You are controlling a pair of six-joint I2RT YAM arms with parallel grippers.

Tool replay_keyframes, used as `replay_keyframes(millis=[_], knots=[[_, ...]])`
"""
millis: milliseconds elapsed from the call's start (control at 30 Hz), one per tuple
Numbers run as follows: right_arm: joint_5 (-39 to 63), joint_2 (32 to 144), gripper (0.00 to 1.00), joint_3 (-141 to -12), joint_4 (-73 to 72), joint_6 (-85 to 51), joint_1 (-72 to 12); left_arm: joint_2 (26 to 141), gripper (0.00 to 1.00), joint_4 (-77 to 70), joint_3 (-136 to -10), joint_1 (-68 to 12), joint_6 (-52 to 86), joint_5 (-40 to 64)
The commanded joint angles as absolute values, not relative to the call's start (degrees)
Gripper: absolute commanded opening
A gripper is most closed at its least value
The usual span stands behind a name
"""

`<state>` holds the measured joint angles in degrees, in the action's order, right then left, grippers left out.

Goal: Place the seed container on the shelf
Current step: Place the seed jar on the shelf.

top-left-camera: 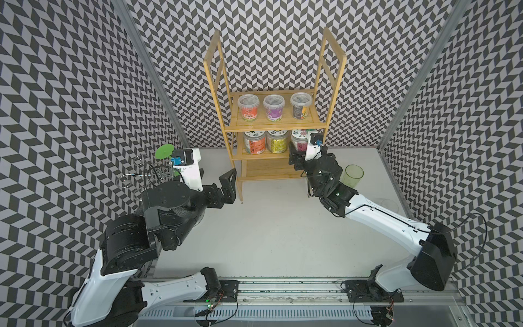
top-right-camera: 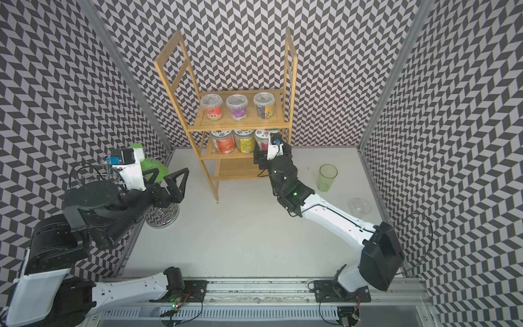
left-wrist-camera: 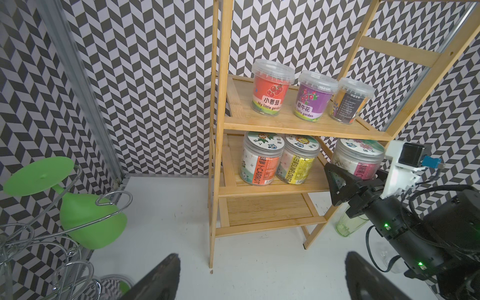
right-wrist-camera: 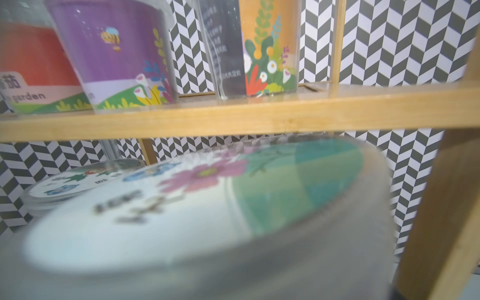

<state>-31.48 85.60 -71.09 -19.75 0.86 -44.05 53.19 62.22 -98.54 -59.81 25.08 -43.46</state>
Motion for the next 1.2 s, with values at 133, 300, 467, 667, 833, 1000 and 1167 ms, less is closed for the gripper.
replay_keyframes(millis=[133,300,467,667,833,1000,1167], knots=[[-31.6,86.7,0.77,-73.6,-24.3,0.1,-42.9,52.9,1.0,61.4,-98.8,-59.9,24.4,-44.1],[-31.4,87.5,0.79,-73.8,-24.3,-0.6,-42.4,52.9,0.99,61.7,-98.6,-59.9,24.4,-44.2],[-30.9,88.3,0.82,-73.9,-24.1,-1.4,-41.6,52.9,1.0,61.7,-98.4,-59.9,24.1,-44.3],[-30.4,88.8,0.85,-73.9,-23.6,-1.9,-41.2,53.0,1.0,61.7,-98.3,-59.9,23.7,-44.4],[-30.3,88.9,0.92,-73.7,-22.8,-2.5,-41.1,52.9,1.0,61.8,-98.1,-59.9,23.7,-44.4],[-29.9,88.4,1.0,-73.7,-22.1,-2.8,-41.2,53.0,0.99,61.8,-98.1,-59.9,23.6,-44.5],[-29.8,87.7,1.0,-73.7,-21.4,-2.6,-41.1,53.2,1.0,61.7,-98.0,-59.9,23.4,-44.3]])
